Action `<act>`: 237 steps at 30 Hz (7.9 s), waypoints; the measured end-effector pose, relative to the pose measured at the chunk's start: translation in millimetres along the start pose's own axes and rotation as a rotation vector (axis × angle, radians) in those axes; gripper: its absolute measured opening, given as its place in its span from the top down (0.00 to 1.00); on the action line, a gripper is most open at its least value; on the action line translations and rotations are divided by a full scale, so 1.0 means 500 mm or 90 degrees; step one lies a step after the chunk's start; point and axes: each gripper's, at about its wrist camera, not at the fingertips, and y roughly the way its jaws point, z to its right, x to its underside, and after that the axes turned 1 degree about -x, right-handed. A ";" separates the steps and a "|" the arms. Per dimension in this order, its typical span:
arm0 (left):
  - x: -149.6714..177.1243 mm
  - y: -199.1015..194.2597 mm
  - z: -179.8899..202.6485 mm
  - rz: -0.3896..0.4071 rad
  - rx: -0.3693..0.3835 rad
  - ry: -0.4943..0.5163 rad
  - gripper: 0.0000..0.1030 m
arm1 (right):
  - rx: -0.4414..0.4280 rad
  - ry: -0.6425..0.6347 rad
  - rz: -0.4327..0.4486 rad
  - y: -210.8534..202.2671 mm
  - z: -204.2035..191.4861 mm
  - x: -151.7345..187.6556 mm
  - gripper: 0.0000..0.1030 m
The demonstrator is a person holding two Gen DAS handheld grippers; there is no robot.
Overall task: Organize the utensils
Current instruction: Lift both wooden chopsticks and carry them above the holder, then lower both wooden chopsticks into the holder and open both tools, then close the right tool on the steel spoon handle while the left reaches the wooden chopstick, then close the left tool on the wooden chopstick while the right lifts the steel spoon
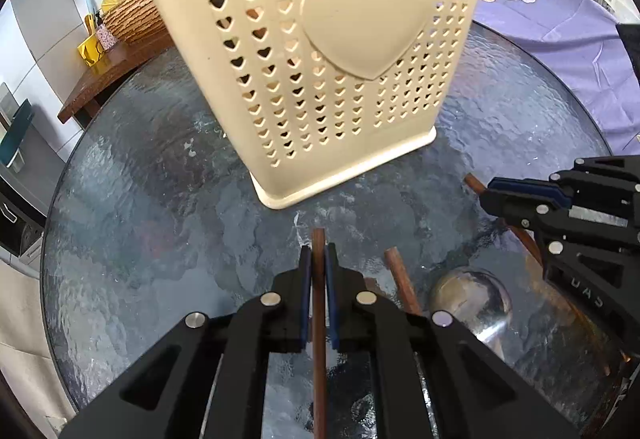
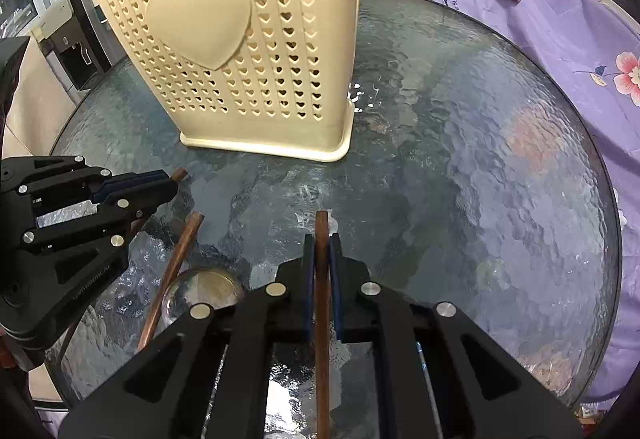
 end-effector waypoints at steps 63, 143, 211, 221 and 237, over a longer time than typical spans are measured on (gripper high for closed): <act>-0.055 -0.555 -0.027 0.399 -0.002 -0.026 0.93 | -0.190 -0.076 0.351 -0.526 -0.021 -0.095 0.93; 0.067 -0.323 -0.087 0.291 -0.058 -0.155 0.06 | -0.041 -0.006 0.257 -0.294 0.035 -0.001 0.26; 0.212 -0.182 -0.055 0.135 -0.023 -0.190 0.11 | -0.057 -0.116 -0.017 -0.050 -0.087 0.076 0.54; 0.101 -0.098 0.005 0.068 0.079 -0.150 0.44 | -0.049 -0.072 -0.010 -0.076 0.007 0.098 0.54; 0.020 -0.031 0.045 0.023 0.056 -0.122 0.91 | -0.041 -0.051 0.003 -0.075 0.031 0.103 0.53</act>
